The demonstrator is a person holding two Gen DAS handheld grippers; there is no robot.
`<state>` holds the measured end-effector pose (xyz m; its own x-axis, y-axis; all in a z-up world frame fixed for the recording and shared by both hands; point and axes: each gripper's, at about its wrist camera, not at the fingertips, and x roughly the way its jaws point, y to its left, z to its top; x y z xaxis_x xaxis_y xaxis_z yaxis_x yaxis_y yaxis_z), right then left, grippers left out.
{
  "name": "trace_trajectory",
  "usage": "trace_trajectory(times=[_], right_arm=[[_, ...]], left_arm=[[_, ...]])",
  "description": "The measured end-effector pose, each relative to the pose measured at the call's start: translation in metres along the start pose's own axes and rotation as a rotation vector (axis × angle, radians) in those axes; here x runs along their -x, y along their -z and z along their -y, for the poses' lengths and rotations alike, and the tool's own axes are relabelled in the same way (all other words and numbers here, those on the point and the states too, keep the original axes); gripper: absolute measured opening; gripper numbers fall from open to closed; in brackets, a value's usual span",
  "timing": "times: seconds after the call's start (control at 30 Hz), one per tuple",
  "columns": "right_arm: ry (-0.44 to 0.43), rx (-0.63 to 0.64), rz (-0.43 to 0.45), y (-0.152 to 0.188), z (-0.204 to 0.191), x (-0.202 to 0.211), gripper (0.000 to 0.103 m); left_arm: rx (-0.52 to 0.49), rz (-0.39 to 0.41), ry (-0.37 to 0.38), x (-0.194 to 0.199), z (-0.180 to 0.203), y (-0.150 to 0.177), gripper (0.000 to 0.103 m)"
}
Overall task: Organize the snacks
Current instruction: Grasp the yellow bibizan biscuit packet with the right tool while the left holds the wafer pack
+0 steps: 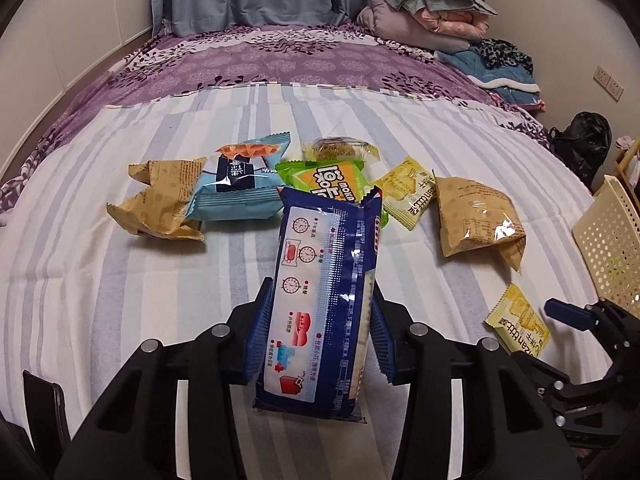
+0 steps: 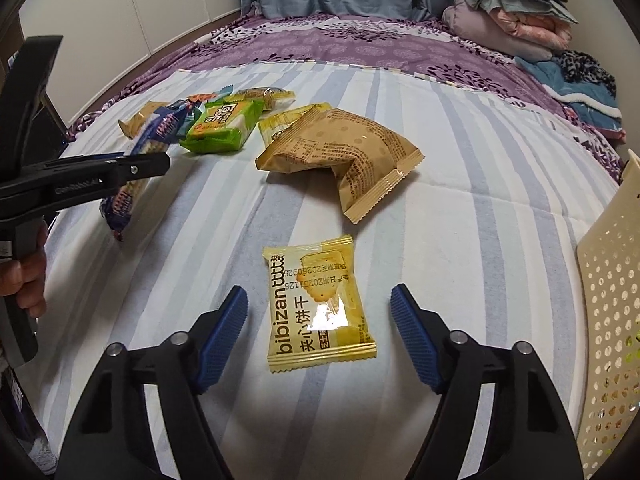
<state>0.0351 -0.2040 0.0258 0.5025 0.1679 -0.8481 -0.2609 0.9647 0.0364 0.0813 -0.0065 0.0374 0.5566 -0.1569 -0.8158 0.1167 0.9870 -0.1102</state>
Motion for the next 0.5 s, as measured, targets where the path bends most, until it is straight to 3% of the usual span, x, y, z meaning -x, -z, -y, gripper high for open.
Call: trace_trajectory(times=[0.37, 0.5], right_arm=[[0.054, 0.021, 0.015, 0.000, 0.000, -0.005, 0.048], [0.044, 0.011, 0.019, 0.001, 0.002, -0.002, 0.046]], left_arm=[[0.005, 0.009, 0.001, 0.010, 0.000, -0.002, 0.045], [0.003, 0.014, -0.001, 0.014, 0.003, -0.001, 0.045]])
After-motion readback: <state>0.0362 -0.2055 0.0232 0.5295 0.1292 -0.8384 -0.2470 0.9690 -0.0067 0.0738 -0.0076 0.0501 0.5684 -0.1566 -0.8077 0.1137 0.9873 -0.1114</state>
